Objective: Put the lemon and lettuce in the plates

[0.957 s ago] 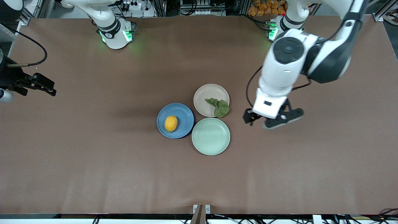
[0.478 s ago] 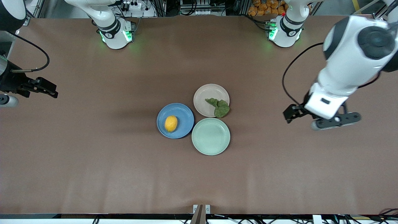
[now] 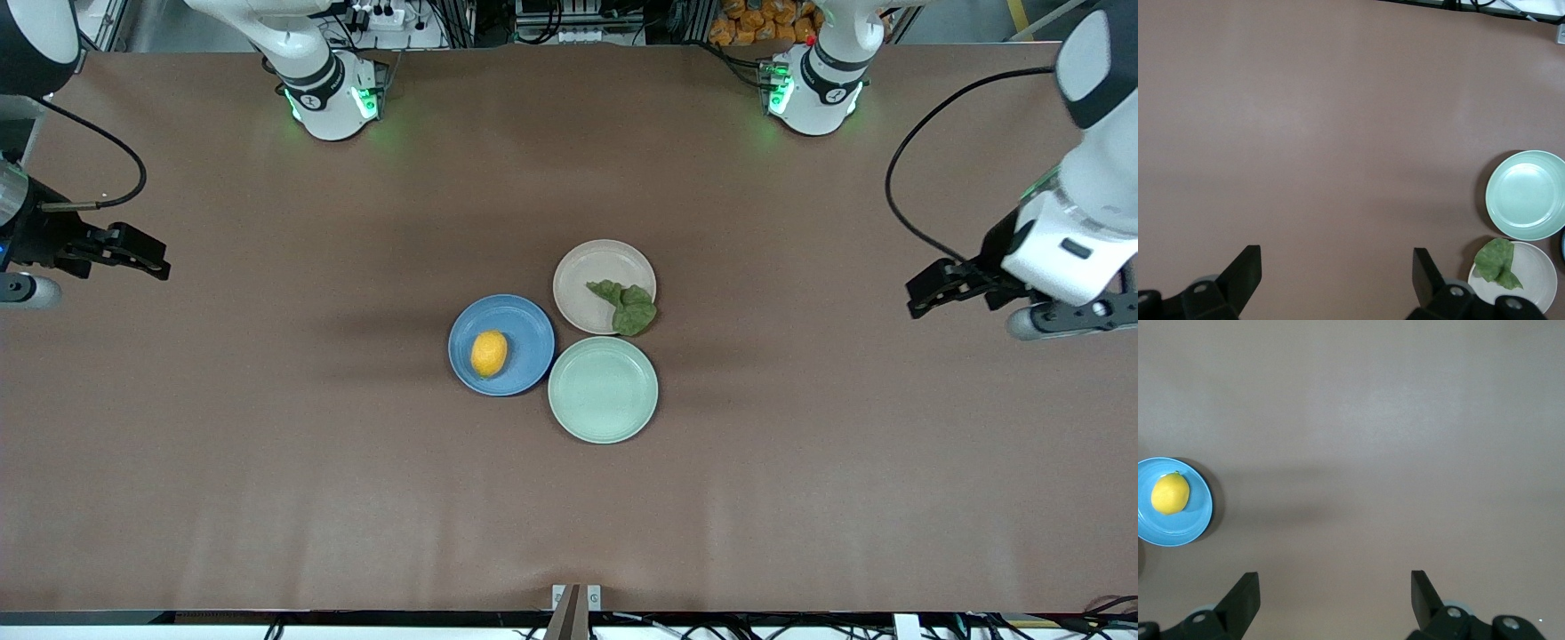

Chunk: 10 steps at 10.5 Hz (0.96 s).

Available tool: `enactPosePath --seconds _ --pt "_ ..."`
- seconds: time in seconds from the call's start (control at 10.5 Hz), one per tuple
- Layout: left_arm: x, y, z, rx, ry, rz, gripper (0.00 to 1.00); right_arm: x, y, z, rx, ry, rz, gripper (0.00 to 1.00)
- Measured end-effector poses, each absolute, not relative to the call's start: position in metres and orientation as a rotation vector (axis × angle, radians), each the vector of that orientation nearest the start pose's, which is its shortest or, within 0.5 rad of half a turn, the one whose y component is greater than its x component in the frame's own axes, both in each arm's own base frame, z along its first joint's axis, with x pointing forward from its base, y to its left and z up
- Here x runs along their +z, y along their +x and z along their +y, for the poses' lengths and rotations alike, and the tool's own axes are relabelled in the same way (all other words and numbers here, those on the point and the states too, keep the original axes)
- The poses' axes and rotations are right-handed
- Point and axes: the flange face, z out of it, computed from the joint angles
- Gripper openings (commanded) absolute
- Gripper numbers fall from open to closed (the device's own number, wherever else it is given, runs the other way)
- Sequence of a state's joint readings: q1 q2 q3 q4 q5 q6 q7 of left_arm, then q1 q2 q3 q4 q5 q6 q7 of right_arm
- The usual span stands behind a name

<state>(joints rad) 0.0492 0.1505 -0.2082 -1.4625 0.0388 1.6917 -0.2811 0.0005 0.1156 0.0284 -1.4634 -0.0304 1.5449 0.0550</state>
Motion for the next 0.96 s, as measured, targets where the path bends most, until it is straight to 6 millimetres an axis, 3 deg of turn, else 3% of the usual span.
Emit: enactPosePath --seconds 0.48,0.96 --pt "0.614 0.595 -0.040 -0.088 -3.128 -0.149 1.00 0.605 0.585 0.012 0.089 -3.170 0.042 1.00" --pt "0.635 0.578 -0.038 -0.082 -3.120 -0.156 1.00 0.605 0.584 0.012 0.100 -3.170 0.043 1.00"
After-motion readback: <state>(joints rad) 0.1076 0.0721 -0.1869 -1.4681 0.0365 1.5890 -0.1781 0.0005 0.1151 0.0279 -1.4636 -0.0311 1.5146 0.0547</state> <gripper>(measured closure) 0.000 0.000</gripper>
